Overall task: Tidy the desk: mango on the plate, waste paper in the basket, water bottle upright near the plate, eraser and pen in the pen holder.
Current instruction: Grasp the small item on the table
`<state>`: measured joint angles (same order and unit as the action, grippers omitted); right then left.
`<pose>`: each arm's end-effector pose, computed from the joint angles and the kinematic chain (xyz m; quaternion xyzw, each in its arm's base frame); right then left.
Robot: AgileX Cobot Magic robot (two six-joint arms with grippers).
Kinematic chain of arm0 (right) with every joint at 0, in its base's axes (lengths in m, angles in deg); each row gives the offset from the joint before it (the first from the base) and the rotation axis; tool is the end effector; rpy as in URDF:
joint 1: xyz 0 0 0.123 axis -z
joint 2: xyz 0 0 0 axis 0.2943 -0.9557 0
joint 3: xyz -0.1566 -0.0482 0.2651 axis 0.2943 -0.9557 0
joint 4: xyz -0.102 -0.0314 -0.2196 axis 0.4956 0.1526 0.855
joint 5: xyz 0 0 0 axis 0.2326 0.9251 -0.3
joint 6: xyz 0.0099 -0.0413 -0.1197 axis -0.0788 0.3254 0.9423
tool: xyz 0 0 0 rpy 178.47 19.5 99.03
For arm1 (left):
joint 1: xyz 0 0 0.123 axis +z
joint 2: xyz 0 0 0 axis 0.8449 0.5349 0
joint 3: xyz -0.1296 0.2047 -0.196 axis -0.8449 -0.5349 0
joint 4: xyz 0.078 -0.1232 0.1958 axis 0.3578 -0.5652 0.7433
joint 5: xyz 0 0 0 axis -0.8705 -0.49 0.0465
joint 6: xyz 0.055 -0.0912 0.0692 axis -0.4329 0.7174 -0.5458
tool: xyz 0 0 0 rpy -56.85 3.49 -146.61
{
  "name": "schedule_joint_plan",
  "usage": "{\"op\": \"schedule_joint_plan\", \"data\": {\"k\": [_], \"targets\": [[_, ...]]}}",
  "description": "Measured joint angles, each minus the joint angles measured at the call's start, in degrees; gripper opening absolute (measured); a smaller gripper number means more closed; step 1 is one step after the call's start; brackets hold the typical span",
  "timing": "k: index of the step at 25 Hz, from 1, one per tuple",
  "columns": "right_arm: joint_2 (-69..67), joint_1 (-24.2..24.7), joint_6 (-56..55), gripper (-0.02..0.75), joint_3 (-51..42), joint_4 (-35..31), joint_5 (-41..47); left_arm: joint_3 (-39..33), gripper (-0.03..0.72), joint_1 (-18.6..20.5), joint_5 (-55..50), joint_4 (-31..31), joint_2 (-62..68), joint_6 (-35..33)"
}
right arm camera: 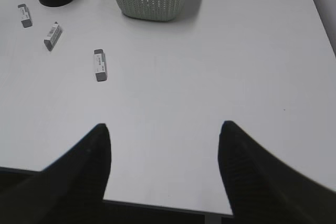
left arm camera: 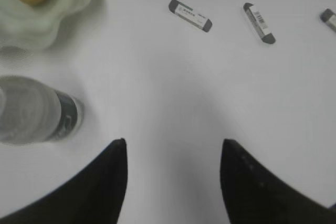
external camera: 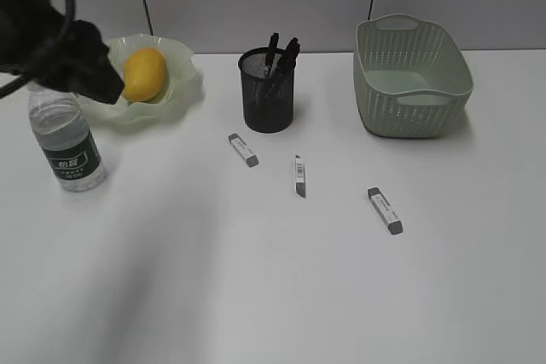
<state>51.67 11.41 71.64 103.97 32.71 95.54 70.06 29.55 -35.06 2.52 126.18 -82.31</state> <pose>-0.0081 0.0043 0.2595 -0.0701 0.8442 0.0324 0.5304 0.2595 -0.1415 0.3144 0.2257 0.9346 -0.0788 0.2633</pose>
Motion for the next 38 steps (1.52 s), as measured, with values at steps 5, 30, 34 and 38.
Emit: {"op": "schedule_joint_plan", "data": {"k": [5,30,34,38], "targets": [[0.0,0.0,0.0,0.51,0.0,0.0,0.0,7.4,0.428,-1.6,-0.6,5.8,11.5,-4.6],[0.0,0.0,-0.3,0.466,0.0,0.0,-0.1,37.9,0.413,-2.3,-3.4,-8.5,50.2,41.5],[0.0,0.0,-0.4,0.466,0.0,0.1,-0.2,38.2,0.405,-2.3,-2.2,-9.4,52.2,42.4],[0.0,0.0,-0.7,0.466,0.0,0.1,-0.2,38.2,0.384,-2.3,0.2,-9.0,53.6,44.5]]}}
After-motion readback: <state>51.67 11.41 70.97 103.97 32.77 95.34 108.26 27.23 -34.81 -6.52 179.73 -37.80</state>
